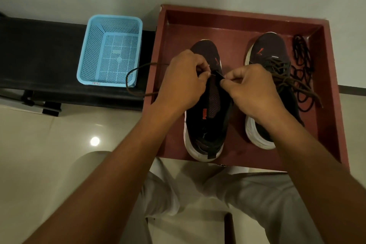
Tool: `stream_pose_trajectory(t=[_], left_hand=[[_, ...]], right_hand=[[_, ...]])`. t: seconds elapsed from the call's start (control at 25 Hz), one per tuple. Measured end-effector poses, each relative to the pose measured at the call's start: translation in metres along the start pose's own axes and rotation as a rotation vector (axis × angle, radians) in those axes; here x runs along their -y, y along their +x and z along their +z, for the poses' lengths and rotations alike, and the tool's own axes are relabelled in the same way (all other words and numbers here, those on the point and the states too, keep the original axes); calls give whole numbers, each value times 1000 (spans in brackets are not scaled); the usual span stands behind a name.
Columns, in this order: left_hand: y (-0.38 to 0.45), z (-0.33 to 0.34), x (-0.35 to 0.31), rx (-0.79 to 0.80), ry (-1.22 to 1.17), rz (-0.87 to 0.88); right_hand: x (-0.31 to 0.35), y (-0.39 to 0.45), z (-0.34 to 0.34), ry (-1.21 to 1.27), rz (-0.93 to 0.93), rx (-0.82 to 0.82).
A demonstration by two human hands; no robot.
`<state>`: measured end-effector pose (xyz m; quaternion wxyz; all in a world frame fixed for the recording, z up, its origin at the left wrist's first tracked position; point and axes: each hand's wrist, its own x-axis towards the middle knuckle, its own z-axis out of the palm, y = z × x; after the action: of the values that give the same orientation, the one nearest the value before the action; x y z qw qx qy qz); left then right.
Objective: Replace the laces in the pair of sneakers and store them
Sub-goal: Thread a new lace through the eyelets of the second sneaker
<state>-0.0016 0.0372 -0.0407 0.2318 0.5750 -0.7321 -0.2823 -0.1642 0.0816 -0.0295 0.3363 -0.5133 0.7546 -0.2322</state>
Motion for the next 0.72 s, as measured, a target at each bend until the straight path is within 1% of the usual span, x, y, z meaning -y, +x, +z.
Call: stream_pose_trajectory(t=[0.16, 0.28, 0.52, 0.72], left_hand=[[-1, 2, 2, -26, 43, -22], [-2, 7, 0, -42, 58, -8], [-5, 11, -5, -67, 102, 19], [-5, 14, -7, -49, 107, 37]], right_hand=[[-6, 8, 7, 158, 65, 26], [-8, 11, 9, 225, 115, 44], [-5, 8, 7, 310, 163, 57], [-7, 8, 7, 367, 165, 79]])
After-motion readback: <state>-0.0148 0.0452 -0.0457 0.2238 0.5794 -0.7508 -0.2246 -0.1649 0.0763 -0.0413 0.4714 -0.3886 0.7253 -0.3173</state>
